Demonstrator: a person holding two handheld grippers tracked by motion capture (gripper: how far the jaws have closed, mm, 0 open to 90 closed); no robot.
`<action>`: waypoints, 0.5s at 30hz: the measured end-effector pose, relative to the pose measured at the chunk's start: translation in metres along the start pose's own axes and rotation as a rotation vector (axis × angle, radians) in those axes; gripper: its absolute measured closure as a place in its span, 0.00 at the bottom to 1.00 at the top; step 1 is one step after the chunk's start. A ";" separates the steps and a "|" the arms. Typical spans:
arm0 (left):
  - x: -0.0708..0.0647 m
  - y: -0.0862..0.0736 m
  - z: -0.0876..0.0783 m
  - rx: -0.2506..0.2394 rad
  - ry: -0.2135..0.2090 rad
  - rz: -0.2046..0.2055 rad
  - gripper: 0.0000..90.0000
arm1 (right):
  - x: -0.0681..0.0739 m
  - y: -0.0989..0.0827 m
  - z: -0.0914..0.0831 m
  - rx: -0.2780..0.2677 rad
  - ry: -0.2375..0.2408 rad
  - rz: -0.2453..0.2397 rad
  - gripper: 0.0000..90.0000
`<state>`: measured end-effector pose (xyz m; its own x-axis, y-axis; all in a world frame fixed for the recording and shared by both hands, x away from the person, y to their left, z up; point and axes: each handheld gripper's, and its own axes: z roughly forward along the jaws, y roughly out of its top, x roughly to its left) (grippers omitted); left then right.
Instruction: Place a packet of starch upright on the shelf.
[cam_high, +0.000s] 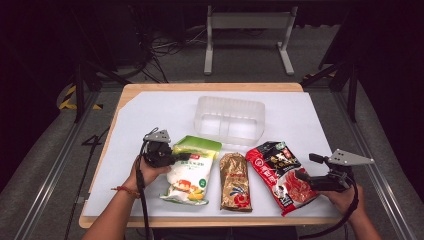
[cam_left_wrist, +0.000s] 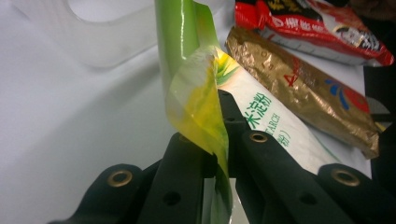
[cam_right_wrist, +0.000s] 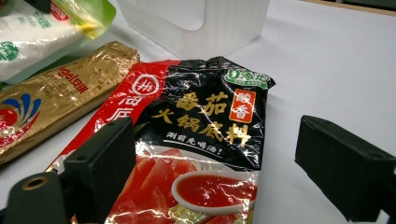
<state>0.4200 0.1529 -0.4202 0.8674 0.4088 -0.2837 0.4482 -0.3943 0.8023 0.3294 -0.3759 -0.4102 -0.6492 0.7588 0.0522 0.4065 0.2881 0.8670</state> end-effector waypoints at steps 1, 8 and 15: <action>0.000 0.000 0.000 0.000 0.000 0.000 1.00 | 0.000 0.000 0.001 0.003 0.001 -0.003 0.14; -0.012 0.005 -0.016 -0.079 0.020 0.018 1.00 | 0.001 0.002 0.002 0.004 -0.005 -0.009 0.14; -0.028 0.014 -0.027 -0.129 0.038 0.044 1.00 | 0.001 0.001 0.001 0.005 -0.011 -0.010 0.15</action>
<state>0.3962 0.1584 -0.3870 0.8758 0.4249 -0.2290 0.3764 -0.3043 0.8750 0.3299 -0.3743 -0.4094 -0.6460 0.7624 0.0383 0.4032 0.2982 0.8651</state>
